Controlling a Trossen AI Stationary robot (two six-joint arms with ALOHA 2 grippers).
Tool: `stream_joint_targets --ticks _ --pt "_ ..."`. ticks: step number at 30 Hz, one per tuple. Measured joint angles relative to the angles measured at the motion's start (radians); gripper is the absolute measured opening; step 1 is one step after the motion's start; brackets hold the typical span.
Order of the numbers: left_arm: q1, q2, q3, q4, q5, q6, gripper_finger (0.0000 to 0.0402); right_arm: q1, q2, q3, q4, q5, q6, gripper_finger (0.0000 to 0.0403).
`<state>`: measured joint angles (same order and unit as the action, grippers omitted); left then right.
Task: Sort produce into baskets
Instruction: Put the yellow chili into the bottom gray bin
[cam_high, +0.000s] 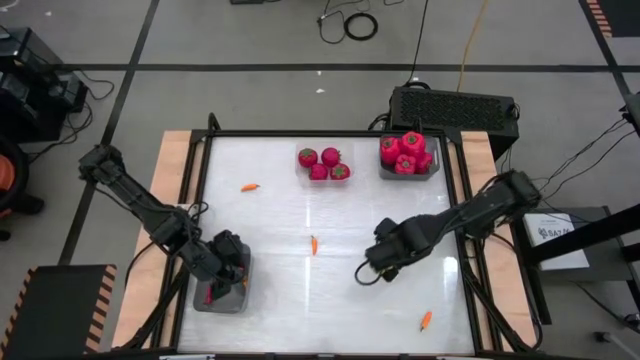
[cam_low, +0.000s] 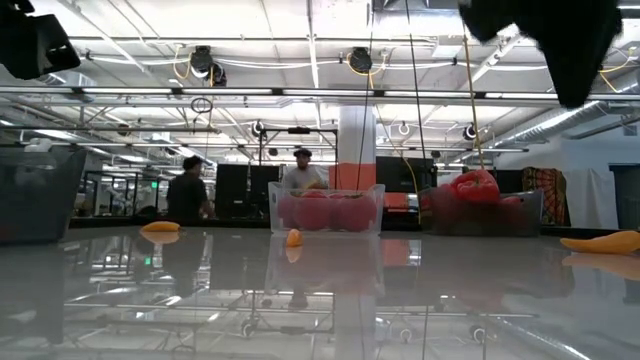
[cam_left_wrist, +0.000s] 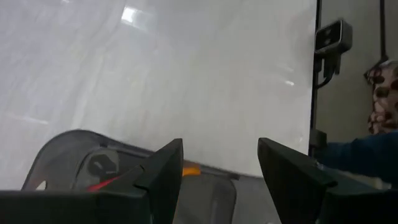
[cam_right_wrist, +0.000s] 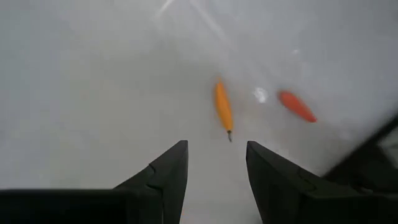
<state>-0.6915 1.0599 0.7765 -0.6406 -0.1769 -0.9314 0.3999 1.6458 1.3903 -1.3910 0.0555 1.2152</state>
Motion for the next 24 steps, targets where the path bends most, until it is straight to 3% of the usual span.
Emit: stream_joint_targets --ticks 8,15,24 --pt "0.048 0.000 0.001 0.036 0.014 -0.027 0.0215 -0.088 -0.101 -0.363 0.262 -0.038 -0.008 0.0154" --pt "0.076 0.000 0.001 0.035 0.021 -0.058 0.0215 -0.133 -0.101 -0.490 0.482 -0.085 -0.095 0.0154" --pt "0.097 0.000 0.001 0.035 0.018 -0.084 0.0215 -0.132 -0.101 -0.603 0.651 -0.118 -0.064 0.0154"
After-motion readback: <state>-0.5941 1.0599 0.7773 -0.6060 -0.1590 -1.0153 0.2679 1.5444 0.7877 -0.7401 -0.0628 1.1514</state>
